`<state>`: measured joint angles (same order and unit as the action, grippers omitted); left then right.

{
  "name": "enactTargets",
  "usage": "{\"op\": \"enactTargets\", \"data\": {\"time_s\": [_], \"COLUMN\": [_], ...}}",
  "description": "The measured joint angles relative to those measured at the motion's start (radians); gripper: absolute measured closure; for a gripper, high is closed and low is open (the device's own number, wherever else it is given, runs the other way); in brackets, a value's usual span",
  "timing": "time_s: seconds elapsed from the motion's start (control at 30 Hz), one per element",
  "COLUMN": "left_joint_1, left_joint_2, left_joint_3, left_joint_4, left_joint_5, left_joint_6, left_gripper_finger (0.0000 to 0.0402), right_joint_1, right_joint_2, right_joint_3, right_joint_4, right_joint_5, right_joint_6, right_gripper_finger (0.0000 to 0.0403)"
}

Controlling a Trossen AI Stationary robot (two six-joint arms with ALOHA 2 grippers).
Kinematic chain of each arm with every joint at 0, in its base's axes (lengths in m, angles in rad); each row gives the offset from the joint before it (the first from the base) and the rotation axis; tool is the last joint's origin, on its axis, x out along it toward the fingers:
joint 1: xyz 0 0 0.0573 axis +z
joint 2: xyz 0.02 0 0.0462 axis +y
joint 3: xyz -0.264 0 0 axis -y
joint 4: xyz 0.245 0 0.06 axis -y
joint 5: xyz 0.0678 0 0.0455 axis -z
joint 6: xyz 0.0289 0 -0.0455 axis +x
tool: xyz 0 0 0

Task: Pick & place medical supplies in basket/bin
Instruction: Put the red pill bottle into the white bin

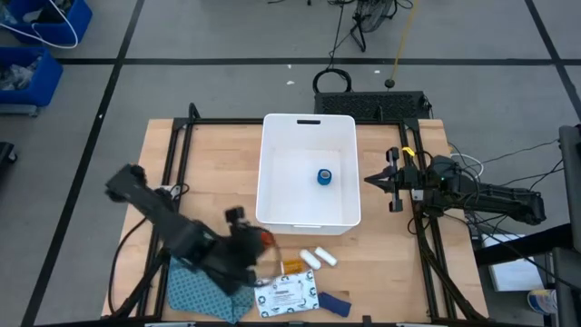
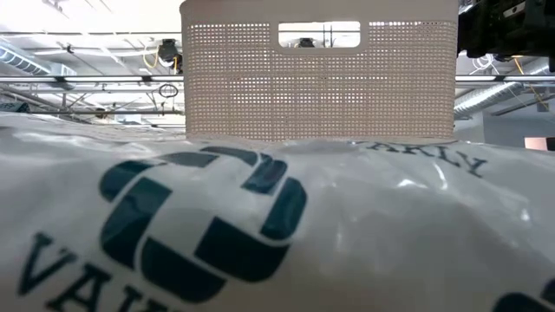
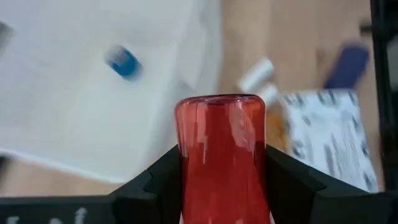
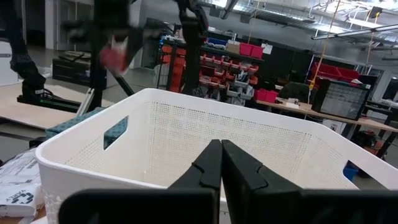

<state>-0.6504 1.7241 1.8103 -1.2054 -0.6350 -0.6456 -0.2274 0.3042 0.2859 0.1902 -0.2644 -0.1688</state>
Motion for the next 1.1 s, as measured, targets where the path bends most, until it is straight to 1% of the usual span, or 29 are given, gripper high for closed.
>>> {"op": "enactTargets", "data": {"time_s": [0.17,0.23,0.4,0.5,0.6,0.67,0.77,0.93,1.0,1.1], "left_joint_1": [-0.041,-0.046,-0.046,-0.047,-0.046,-0.046,-0.046,-0.046,-0.046,-0.046], "left_joint_2": [-0.145,-0.183,-0.250,-0.291,-0.343,-0.381,-0.448,-0.585,-0.647,-0.744], "left_joint_3": [0.000,0.000,0.000,-0.001,-0.002,-0.018,-0.088,-0.267,-0.356,-0.492], "left_joint_4": [-0.005,-0.009,-0.062,-0.167,-0.285,-0.323,-0.310,-0.256,-0.192,-0.062], "left_joint_5": [-0.207,-0.270,-0.388,-0.455,-0.496,-0.514,-0.525,-0.569,-0.574,-0.575], "left_joint_6": [0.052,0.088,0.146,0.103,-0.003,-0.055,-0.075,-0.105,-0.104,-0.054], "left_gripper_finger": [0.0220,0.0220,0.0220,0.0220,0.0220,0.0220,0.0220,0.0220,0.0220,0.0220], "right_joint_1": [0.000,0.000,0.000,0.000,0.000,0.000,0.000,0.000,0.000,0.000], "right_joint_2": [0.000,0.000,0.000,0.000,0.000,0.000,0.000,0.000,0.000,0.000], "right_joint_3": [0.000,0.000,0.000,0.000,0.000,0.000,0.000,0.000,0.000,0.000], "right_joint_4": [0.000,0.000,0.000,0.000,0.000,0.000,0.000,0.000,0.000,0.000], "right_joint_5": [0.000,0.000,0.000,0.000,0.000,0.000,0.000,0.000,0.000,0.000], "right_joint_6": [0.000,0.000,0.000,0.000,0.000,0.000,0.000,0.000,0.000,-0.001], "right_gripper_finger": [0.0403,0.0403,0.0403,0.0403,0.0403,0.0403,0.0403,0.0403,0.0403,0.0403]}}
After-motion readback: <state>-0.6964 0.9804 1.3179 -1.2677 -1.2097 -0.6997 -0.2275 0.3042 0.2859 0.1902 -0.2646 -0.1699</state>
